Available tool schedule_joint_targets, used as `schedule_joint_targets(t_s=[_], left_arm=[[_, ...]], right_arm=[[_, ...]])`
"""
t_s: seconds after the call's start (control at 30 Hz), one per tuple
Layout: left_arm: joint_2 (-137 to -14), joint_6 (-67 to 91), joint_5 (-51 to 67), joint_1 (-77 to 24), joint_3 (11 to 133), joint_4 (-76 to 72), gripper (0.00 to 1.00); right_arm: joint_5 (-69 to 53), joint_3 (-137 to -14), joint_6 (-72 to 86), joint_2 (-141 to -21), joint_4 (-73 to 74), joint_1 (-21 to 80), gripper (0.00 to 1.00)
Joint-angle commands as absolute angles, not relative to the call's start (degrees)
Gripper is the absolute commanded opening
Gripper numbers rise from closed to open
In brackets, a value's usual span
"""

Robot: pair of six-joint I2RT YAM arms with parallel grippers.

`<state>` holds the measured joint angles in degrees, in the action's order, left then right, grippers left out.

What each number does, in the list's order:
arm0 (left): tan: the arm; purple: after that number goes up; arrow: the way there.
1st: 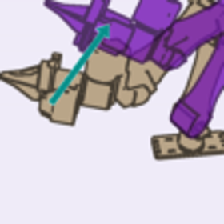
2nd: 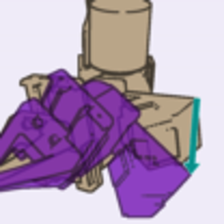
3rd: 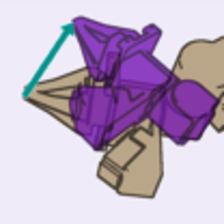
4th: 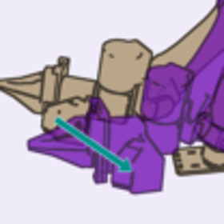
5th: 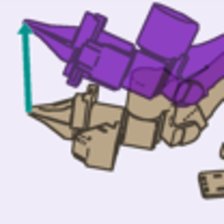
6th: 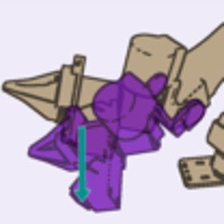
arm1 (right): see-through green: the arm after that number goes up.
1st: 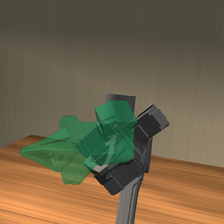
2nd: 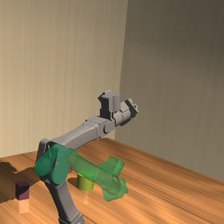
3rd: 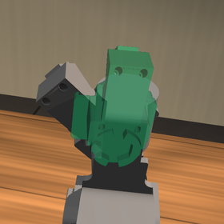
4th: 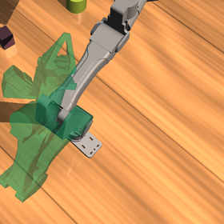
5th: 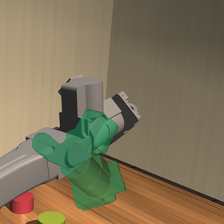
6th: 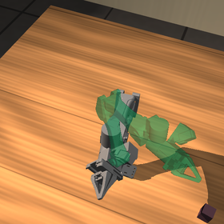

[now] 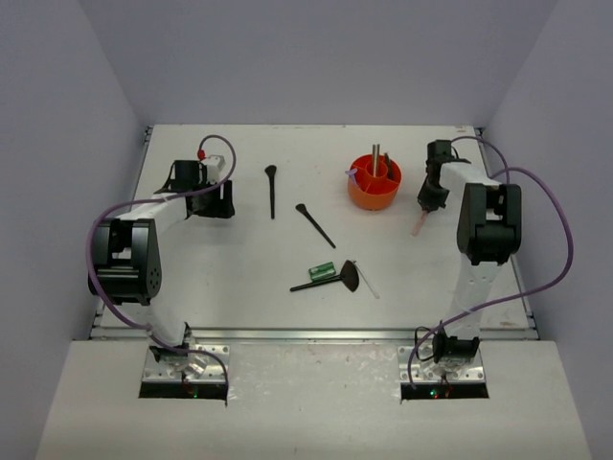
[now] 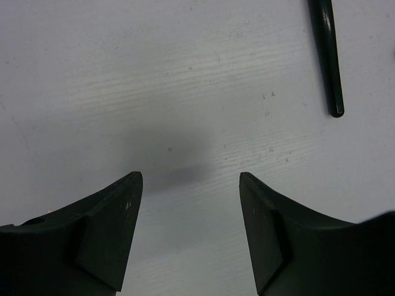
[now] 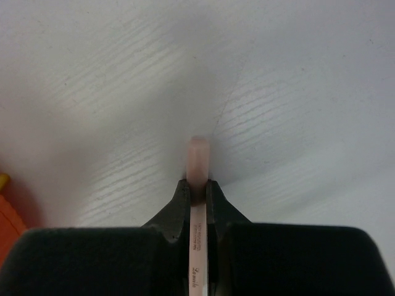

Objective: Organize the makeup

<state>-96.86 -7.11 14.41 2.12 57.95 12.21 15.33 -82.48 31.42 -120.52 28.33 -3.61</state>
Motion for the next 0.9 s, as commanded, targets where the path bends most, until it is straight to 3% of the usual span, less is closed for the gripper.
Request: schedule_joint_targets(t_s=[0.0,0.2,0.37,0.5,0.87], left_arm=[[-94.5,-7.7,14.7,3.0,58.2,10.5,0.62],[-94.4,-7.5,14.8,3.2,57.9,10.5,0.62],[-94.6,-7.5,14.9,3.2,58.2,10.5,0.62],[-94.8,-7.2,15.0,3.3,58.9,10.5,0.62],[-93.1,-8.0,14.2,3.4,58.2,11.0,0.62]], right_arm=[[17.4,-80.7,28.0,-115.0,25.4,-3.7,0.0],[10.8,-75.2,23.1,-105.6,12.7,-3.7,0.0],[6.2,-61.9,16.6,-92.8,-21.8,-2.9,0.0],[2.2,-58.2,8.2,-92.7,-40.8,-0.5,0.0],[-3.1,-69.7,6.6,-106.4,-46.6,3.6,0.0]])
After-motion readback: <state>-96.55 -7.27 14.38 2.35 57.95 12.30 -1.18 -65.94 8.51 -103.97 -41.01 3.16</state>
